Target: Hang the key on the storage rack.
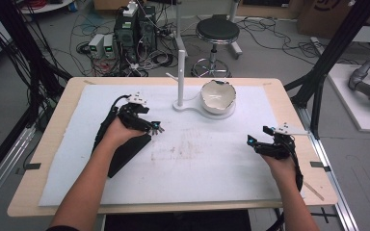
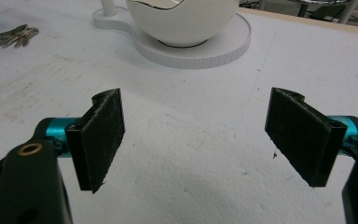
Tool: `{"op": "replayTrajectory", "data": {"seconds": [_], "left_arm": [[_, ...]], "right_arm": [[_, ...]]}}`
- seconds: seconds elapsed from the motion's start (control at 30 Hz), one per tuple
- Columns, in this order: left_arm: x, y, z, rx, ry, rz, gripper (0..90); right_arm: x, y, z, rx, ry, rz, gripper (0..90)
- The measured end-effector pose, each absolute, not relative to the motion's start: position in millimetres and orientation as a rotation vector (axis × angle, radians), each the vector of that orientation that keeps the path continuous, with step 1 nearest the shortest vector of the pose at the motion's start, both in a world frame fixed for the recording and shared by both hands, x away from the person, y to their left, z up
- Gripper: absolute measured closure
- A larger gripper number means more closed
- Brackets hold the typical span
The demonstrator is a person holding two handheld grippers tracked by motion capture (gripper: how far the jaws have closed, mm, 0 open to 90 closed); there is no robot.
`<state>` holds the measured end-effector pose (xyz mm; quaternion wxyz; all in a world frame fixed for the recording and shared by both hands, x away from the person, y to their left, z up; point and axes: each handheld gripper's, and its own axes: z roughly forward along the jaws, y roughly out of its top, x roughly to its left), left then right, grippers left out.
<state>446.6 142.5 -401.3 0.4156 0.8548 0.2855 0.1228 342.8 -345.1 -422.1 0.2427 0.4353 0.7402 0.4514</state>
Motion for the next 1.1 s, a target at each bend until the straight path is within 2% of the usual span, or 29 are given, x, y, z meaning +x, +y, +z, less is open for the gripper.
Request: {"op": "replayTrajectory", "data": {"seconds": [0.07,0.2,0.3,0.43,0.63,0.8,0.93,1.1], "left_arm": [[452.5,135.2,-403.1,2.169,0.719,0.299,19.1],[461.4,123.4,-411.2,2.236,0.719,0.291,30.6],[464.2,120.5,-414.8,2.253,0.736,0.301,36.0],[465.4,117.8,-419.7,2.304,0.737,0.343,52.4],[466.3,117.7,-422.5,2.330,0.749,0.359,67.0],[466.8,116.8,-424.6,2.351,0.732,0.349,72.7],[465.4,113.6,-425.0,2.373,0.695,0.375,84.5],[466.2,112.1,-427.3,2.371,0.701,0.358,86.6]], "right_arm": [[343.4,-344.2,-422.4,1.188,2.027,1.229,20.0],[343.7,-342.1,-423.5,1.176,2.048,1.214,20.1],[343.4,-341.9,-423.5,1.173,2.052,1.213,20.1],[343.0,-343.0,-424.2,1.179,2.054,1.216,20.1],[342.7,-344.3,-424.4,1.182,2.048,1.218,20.1],[342.1,-343.5,-424.6,1.184,2.052,1.213,20.1],[341.7,-342.9,-425.4,1.186,2.052,1.209,20.1],[341.3,-342.6,-425.4,1.185,2.053,1.208,20.1]]}}
